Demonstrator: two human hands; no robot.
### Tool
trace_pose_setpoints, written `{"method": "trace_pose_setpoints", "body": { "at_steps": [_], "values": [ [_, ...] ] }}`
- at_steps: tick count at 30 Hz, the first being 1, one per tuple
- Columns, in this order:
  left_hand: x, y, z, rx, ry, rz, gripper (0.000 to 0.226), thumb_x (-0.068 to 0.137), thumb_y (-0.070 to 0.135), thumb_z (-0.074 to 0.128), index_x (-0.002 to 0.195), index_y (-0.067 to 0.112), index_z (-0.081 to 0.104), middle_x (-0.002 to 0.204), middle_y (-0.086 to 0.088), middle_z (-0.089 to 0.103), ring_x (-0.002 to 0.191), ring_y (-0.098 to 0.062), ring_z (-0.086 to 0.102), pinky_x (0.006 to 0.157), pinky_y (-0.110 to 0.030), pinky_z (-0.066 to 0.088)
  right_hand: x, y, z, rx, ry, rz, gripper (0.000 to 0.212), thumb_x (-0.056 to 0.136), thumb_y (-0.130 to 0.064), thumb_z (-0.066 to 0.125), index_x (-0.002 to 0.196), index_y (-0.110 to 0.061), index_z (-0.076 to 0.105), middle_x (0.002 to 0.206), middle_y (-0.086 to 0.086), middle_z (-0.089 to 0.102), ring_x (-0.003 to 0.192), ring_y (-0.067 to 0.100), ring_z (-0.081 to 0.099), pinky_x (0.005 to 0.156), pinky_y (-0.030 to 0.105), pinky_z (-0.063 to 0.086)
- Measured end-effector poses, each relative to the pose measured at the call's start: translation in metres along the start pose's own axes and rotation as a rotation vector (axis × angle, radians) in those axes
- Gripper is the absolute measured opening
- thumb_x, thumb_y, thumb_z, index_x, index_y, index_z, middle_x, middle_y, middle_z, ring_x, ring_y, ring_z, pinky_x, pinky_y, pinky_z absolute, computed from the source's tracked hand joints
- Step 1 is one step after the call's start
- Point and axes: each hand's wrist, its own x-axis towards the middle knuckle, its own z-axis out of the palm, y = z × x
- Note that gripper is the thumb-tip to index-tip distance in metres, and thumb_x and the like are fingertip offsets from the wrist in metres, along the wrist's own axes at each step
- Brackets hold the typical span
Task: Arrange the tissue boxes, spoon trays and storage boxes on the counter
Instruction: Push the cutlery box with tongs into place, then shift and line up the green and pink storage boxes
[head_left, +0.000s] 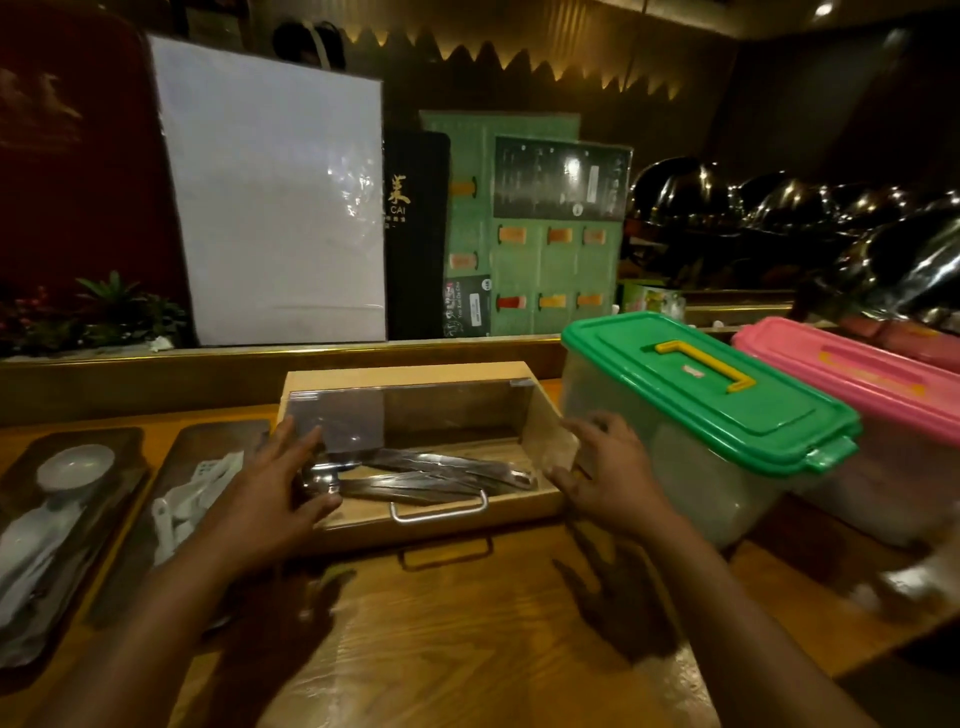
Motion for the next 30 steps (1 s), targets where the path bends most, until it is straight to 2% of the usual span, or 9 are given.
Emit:
{"method": "trace_pose_setpoints", "body": {
  "at_steps": [6,10,13,17,19,21,24,28,30],
  "values": [
    [0.0,0.057,0.003,0.108,0.172,0.088,0.086,0.078,0.053,0.075,0.152,0.036,0.035,0.168,-0.003,0.008,0.153,-0.035,0.001,0.118,-0.061,0.019,-0.009,0.042,-0.081,0.023,0.242,-0.134,0.04,0.083,-0.037,0.077,0.12,-0.027,0.067,0.126,0.001,0.056,0.118,0.017,0.053,0.095,0.035,0.046],
    [-0.006,0.132,0.021,-0.039,0.117,0.189,0.081,0.082,0.049,0.073,0.151,0.041,0.031,0.168,0.006,0.002,0.154,-0.024,-0.005,0.117,-0.058,0.02,-0.012,0.088,-0.111,0.039,0.348,-0.069,0.037,0.082,-0.032,0.079,0.117,-0.023,0.069,0.123,0.008,0.061,0.112,0.024,0.058,0.091,0.03,0.042],
    [-0.015,0.193,0.045,-0.149,0.044,0.241,0.083,0.082,0.046,0.075,0.151,0.041,0.03,0.168,0.01,0.003,0.154,-0.023,0.003,0.116,-0.058,0.03,-0.015,0.13,-0.128,0.07,0.346,-0.025,0.039,0.082,-0.03,0.078,0.12,-0.023,0.069,0.125,0.011,0.06,0.115,0.026,0.056,0.093,0.028,0.036],
    [-0.021,0.272,0.092,-0.28,-0.017,0.303,0.089,0.08,0.053,0.073,0.154,0.041,0.025,0.167,0.009,0.011,0.151,-0.02,0.018,0.116,-0.046,0.028,-0.018,0.191,-0.147,0.126,0.317,-0.038,0.054,0.075,-0.04,0.075,0.125,-0.019,0.066,0.126,0.016,0.055,0.115,0.022,0.051,0.093,0.025,0.032],
    [-0.019,0.307,0.119,-0.392,-0.042,0.302,0.095,0.076,0.065,0.07,0.154,0.042,0.021,0.164,0.009,0.024,0.147,-0.019,0.03,0.114,-0.051,0.035,-0.016,0.22,-0.154,0.156,0.252,-0.051,0.07,0.069,-0.054,0.068,0.129,-0.018,0.064,0.131,0.017,0.052,0.119,0.025,0.05,0.096,0.026,0.032],
    [-0.017,0.339,0.144,-0.547,-0.056,0.253,0.101,0.069,0.075,0.069,0.153,0.045,0.021,0.158,0.012,0.035,0.141,-0.015,0.04,0.109,-0.05,0.043,-0.013,0.248,-0.157,0.168,0.197,-0.092,0.085,0.065,-0.071,0.062,0.131,-0.017,0.063,0.137,0.014,0.049,0.125,0.025,0.048,0.101,0.027,0.033],
    [-0.011,0.377,0.177,-0.733,-0.067,0.147,0.108,0.061,0.081,0.072,0.151,0.045,0.023,0.154,0.014,0.042,0.137,-0.011,0.045,0.109,-0.047,0.044,-0.003,0.278,-0.156,0.175,0.136,-0.149,0.095,0.066,-0.088,0.054,0.133,-0.022,0.061,0.144,0.006,0.042,0.131,0.019,0.042,0.108,0.031,0.034],
    [-0.006,0.4,0.204,-0.751,0.046,0.103,0.108,0.059,0.076,0.079,0.147,0.044,0.026,0.149,0.012,0.046,0.133,-0.012,0.049,0.106,-0.045,0.048,0.01,0.289,-0.151,0.162,0.141,-0.258,0.093,0.07,-0.087,0.052,0.131,-0.017,0.062,0.141,0.01,0.048,0.131,0.024,0.044,0.104,0.029,0.034],
    [-0.003,0.401,0.205,-0.758,0.079,0.097,0.104,0.062,0.069,0.083,0.146,0.041,0.028,0.145,0.012,0.049,0.129,-0.009,0.054,0.102,-0.042,0.051,0.013,0.286,-0.145,0.194,0.155,-0.247,0.095,0.069,-0.087,0.053,0.131,-0.016,0.062,0.14,0.009,0.048,0.132,0.025,0.043,0.108,0.035,0.037]
  ]
}}
